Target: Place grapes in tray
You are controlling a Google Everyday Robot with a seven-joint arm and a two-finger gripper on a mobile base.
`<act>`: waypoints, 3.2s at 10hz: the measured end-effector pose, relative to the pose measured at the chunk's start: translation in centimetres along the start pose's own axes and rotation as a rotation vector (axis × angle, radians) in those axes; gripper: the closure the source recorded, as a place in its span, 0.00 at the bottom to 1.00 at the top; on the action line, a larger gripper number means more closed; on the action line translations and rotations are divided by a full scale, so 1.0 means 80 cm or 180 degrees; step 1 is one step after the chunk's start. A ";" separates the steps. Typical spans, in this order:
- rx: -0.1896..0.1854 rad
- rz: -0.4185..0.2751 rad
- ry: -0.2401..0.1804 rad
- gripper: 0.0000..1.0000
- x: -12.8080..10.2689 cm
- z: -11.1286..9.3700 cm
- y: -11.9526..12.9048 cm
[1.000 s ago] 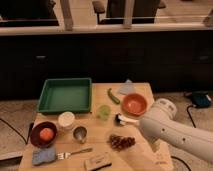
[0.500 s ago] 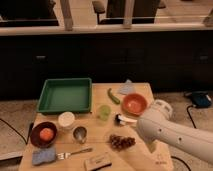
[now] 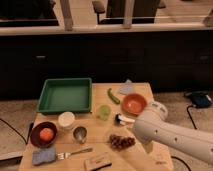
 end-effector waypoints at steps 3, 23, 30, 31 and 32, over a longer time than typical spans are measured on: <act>0.0005 -0.0071 -0.0048 0.20 -0.010 0.016 -0.003; 0.0093 -0.0435 -0.0296 0.20 -0.041 0.074 -0.013; 0.0090 -0.0556 -0.0337 0.20 -0.045 0.082 -0.013; 0.0093 -0.0575 -0.0340 0.20 -0.046 0.083 -0.013; 0.0093 -0.0586 -0.0341 0.20 -0.046 0.084 -0.014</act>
